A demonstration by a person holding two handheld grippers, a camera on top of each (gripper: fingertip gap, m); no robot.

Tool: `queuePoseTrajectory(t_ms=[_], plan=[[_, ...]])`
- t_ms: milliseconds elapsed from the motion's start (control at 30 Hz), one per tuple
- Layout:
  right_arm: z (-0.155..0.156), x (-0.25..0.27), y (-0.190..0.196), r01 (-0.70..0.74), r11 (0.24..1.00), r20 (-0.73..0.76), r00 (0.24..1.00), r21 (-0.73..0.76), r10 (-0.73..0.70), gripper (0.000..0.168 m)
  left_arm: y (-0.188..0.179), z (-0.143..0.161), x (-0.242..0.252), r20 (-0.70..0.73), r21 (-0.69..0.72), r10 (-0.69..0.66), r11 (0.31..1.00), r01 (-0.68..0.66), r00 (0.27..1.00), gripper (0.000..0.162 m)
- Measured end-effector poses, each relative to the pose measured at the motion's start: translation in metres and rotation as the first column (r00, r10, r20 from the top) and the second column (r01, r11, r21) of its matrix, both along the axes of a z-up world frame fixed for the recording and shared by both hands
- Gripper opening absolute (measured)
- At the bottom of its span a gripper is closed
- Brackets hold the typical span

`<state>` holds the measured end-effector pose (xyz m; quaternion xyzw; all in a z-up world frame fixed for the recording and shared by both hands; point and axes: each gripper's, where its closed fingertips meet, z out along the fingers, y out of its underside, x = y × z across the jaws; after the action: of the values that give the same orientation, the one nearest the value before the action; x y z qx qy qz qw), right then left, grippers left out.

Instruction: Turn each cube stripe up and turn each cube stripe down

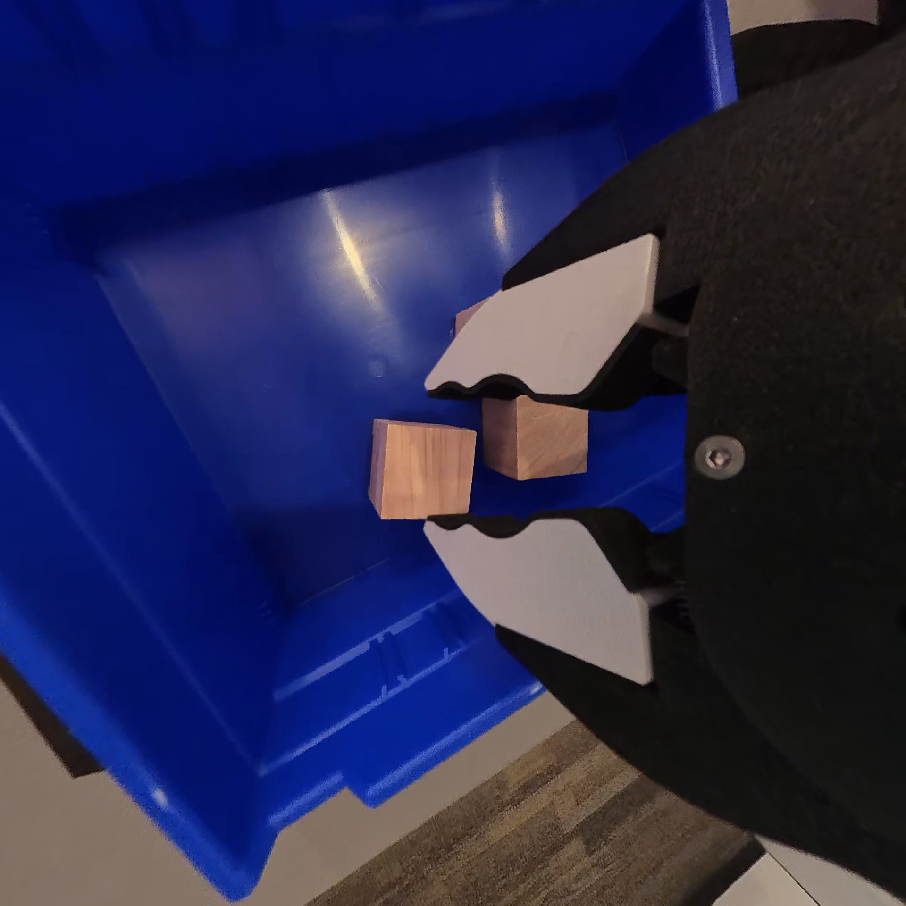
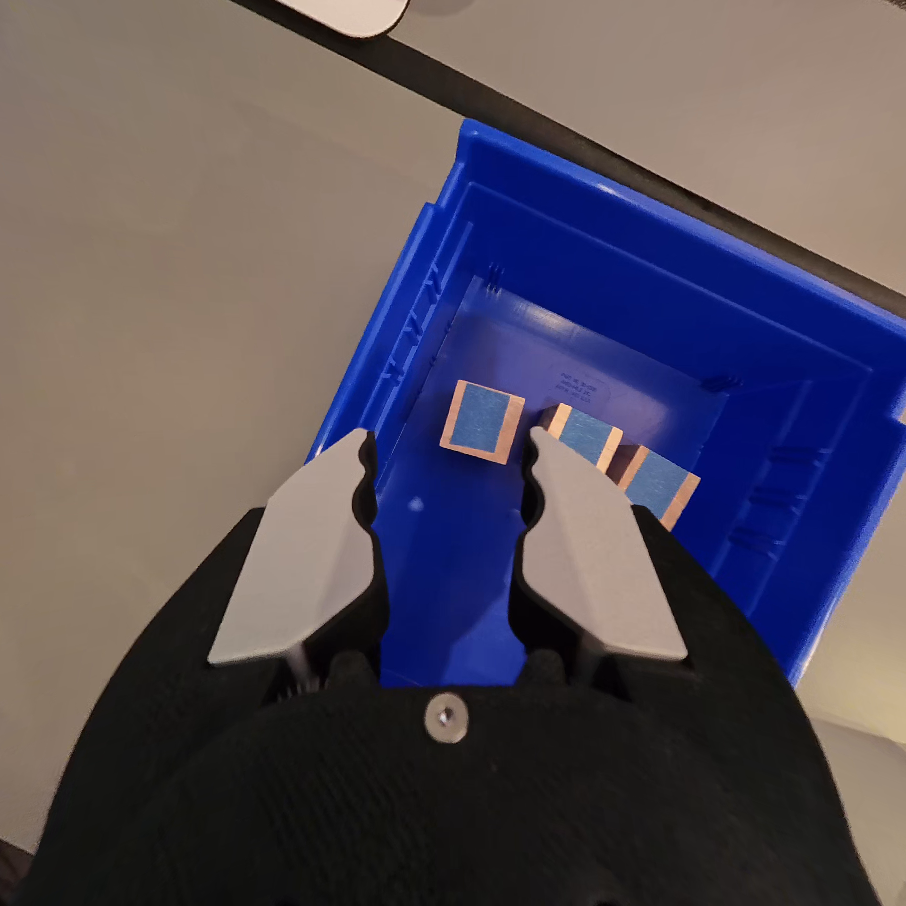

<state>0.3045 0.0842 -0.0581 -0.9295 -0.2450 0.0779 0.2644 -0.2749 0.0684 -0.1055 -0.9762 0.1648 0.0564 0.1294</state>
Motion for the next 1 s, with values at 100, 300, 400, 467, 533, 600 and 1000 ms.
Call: queuePoseTrajectory(t_ms=[100,300,400,467,533,600,1000], plan=[[-0.003,-0.001,-0.002,-0.013,1.0,0.017,1.0,-0.012,0.013,0.058,0.003,-0.005,-0.002,-0.011,-0.007,0.008,1.0,-0.008,1.0,0.046],[-0.01,-0.004,-0.005,-0.035,0.999,0.039,0.999,-0.038,0.037,0.058,0.004,-0.02,-0.013,-0.083,-0.059,0.02,0.998,-0.025,0.996,0.048],[-0.014,-0.006,-0.006,-0.044,0.998,0.053,0.998,-0.052,0.047,0.058,0.001,-0.028,-0.014,-0.08,-0.099,0.029,0.994,-0.037,0.996,0.048],[-0.016,-0.006,-0.007,-0.047,0.997,0.062,0.997,-0.059,0.051,0.058,-0.003,-0.034,-0.015,-0.088,-0.138,0.029,0.99,-0.041,0.996,0.047],[-0.017,-0.007,-0.007,-0.051,0.997,0.067,0.996,-0.063,0.055,0.058,-0.003,-0.034,-0.014,-0.088,-0.144,0.026,0.989,-0.039,0.996,0.046],[-0.017,-0.007,-0.007,-0.051,0.997,0.074,0.996,-0.061,0.055,0.059,-0.002,-0.028,-0.009,-0.055,-0.133,0.033,0.99,-0.04,0.998,0.046],[0.139,-0.096,-0.016,-0.317,0.53,0.173,0.937,0.787,0.304,0.055,-0.038,0.195,0.177,0.578,0.629,-0.617,0.754,0.19,0.534,0.046]])
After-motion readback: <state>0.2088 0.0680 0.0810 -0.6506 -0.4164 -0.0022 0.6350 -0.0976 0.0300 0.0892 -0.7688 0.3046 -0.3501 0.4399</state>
